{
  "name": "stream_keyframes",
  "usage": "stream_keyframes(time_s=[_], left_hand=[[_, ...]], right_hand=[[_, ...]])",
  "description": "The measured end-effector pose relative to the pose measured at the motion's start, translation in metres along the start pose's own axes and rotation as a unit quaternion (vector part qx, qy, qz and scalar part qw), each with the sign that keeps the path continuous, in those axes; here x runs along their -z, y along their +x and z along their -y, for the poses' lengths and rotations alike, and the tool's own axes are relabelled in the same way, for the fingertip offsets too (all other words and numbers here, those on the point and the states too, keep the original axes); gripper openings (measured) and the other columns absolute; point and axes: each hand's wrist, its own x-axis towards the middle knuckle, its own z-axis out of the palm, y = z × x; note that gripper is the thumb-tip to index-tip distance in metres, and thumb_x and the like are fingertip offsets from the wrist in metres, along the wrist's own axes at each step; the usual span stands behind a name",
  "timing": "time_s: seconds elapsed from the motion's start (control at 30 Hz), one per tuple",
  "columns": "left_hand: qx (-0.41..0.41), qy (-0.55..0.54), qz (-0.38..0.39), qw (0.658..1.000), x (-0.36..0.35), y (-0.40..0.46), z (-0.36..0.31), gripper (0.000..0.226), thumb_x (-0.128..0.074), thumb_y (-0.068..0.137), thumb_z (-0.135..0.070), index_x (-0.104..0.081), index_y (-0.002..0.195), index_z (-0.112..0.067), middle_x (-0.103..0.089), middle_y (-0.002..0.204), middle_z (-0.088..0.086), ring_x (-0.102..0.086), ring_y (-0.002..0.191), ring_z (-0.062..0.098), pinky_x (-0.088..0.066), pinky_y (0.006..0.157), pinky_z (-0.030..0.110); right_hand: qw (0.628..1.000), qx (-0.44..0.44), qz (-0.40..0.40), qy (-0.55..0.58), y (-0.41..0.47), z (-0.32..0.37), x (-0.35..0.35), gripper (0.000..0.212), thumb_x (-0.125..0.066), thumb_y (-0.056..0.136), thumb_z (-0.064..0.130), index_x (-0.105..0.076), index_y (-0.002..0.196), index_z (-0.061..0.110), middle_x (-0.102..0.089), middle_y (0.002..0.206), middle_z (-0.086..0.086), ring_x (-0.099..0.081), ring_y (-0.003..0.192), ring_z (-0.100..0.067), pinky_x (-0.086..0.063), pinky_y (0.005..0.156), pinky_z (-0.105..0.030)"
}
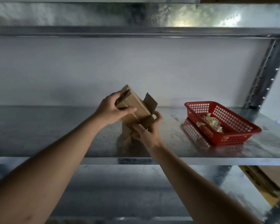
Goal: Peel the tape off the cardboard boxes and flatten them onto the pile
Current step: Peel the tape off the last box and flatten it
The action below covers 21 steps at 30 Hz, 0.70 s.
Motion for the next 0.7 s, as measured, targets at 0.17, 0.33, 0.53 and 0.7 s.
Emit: stream_keyframes(time_s=[0.17,0.33,0.53,0.7], left_hand=[[-0.041,0.088,0.099,0.99,-0.006,0.01,-0.02,0.104,-0.083,0.063,-0.066,-0.042,0.155,-0.044,-0.044,0.158,-0.014,-0.044,0.141,0.01,-0.041,0.116,0.033],[-0.072,0.172,0.19,0.964,-0.042,0.007,-0.029,0.1,-0.092,0.071,-0.05,-0.041,0.157,-0.04,-0.037,0.158,-0.019,-0.035,0.148,0.008,-0.03,0.12,0.025],[-0.092,0.256,0.195,0.942,-0.067,0.001,-0.031,0.101,-0.087,0.07,-0.064,-0.038,0.157,-0.045,-0.026,0.169,-0.008,-0.024,0.155,0.016,-0.022,0.126,0.038],[-0.088,0.25,0.185,0.946,-0.068,-0.006,-0.034,0.1,-0.085,0.071,-0.065,-0.039,0.157,-0.044,-0.027,0.168,-0.005,-0.025,0.155,0.018,-0.026,0.126,0.041]], right_hand=[[0.972,-0.013,-0.111,-0.208,-0.007,0.031,0.029,0.054,-0.061,0.072,0.073,-0.037,0.099,0.032,-0.054,0.108,-0.006,-0.06,0.093,-0.02,-0.053,0.061,-0.027],[0.945,-0.029,-0.141,-0.293,-0.023,0.048,0.061,0.059,-0.051,0.071,0.074,-0.044,0.104,0.025,-0.058,0.109,-0.008,-0.061,0.096,-0.024,-0.06,0.083,-0.048],[0.906,0.047,-0.128,-0.4,-0.022,0.061,0.08,0.03,-0.051,0.1,0.026,-0.069,0.123,0.025,-0.067,0.125,-0.005,-0.064,0.109,-0.02,-0.054,0.096,-0.039],[0.921,0.092,-0.117,-0.359,-0.029,0.066,0.083,0.03,-0.053,0.103,0.027,-0.078,0.095,0.011,-0.078,0.089,-0.003,-0.074,0.083,-0.021,-0.061,0.074,-0.048]])
